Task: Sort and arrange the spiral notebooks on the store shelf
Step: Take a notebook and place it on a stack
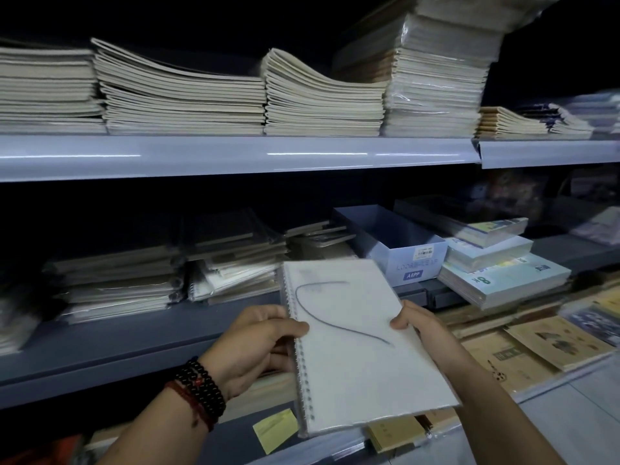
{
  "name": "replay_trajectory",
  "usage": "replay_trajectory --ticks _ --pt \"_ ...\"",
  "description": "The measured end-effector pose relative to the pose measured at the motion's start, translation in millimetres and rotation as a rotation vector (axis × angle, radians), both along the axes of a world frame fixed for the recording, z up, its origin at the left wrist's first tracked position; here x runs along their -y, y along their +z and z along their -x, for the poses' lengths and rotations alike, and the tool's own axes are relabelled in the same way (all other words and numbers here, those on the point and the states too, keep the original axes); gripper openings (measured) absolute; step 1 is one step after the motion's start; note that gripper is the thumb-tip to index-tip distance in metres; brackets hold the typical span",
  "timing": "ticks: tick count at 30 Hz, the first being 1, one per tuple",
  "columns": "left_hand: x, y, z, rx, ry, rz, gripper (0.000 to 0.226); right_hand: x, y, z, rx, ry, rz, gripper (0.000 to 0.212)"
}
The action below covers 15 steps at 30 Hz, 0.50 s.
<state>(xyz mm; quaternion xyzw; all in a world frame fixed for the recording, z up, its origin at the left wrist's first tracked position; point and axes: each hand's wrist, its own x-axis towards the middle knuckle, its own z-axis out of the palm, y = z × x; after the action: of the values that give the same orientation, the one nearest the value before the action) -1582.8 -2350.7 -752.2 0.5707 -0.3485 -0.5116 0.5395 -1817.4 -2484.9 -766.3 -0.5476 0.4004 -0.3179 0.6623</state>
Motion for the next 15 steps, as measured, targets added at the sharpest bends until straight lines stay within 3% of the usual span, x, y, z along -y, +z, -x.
replay_trajectory --ticks 5,9,15 --pt "-8.9 9.3 2.3 -0.003 0.069 0.111 0.019 -11.5 4.7 -9.1 0.109 -0.063 0.022 0.035" --pt "-9.4 6.3 0.9 -0.043 0.157 0.145 0.021 -18.7 6.1 -15.9 0.179 -0.08 0.063 0.02" --pt "-4.2 0.2 -5.7 -0.029 0.319 0.214 0.02 -31.2 11.7 -35.5 0.131 -0.135 0.266 0.011"
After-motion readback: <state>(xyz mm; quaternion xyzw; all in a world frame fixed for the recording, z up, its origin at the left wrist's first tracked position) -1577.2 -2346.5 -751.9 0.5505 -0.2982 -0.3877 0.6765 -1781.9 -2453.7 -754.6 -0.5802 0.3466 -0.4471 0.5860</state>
